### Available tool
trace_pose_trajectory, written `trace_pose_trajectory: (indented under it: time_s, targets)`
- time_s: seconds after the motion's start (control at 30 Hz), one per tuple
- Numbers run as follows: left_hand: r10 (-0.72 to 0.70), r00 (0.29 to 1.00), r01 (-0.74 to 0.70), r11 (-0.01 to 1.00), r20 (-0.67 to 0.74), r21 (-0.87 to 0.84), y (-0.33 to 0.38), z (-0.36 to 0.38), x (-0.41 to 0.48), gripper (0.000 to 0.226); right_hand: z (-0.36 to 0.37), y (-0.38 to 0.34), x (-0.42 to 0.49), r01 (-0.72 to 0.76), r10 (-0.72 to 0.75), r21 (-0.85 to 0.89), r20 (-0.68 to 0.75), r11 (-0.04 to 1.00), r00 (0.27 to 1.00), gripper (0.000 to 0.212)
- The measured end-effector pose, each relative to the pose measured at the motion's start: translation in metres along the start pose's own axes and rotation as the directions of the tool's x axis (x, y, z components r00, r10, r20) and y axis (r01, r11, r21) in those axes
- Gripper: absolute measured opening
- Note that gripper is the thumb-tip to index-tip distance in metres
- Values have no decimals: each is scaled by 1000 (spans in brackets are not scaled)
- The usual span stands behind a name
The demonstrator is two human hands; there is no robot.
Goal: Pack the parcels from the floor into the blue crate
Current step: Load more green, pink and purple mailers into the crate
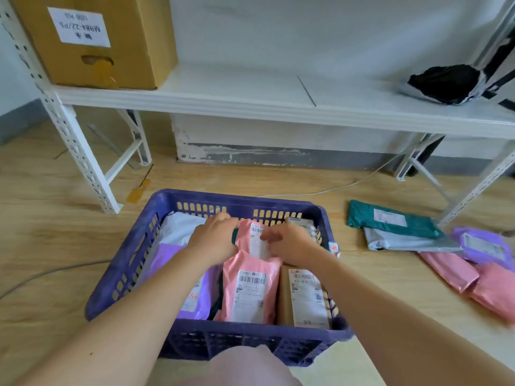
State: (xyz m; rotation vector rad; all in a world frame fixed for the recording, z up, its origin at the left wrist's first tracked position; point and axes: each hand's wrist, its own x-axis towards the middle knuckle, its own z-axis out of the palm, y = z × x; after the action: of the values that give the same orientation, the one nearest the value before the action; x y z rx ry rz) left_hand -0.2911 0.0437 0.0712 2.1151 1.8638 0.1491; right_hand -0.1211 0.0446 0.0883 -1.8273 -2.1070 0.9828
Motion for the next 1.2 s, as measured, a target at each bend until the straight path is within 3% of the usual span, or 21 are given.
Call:
trace_pose_trajectory:
  time_s: [0.33,0.67,0.93,1.2]
  targets:
    - [309,951,-306,947,20,-99,136,-22,-3,49,-88,57,-88,-154,157,30,-232,988,960,30]
    - [573,816,-568,819,76,-73,269,-18,-22,49,-153,145,-204,-383,412,154,-394,911,821,23]
    - [687,724,-684,726,61,-64,346,8,-36,50,-168,215,-253,-353,540,429,-477,832,694,26]
    - [771,629,-773,634,98,-29,427,62,-29,58,-172,303,-273,-335,631,559,-502,759,592,30]
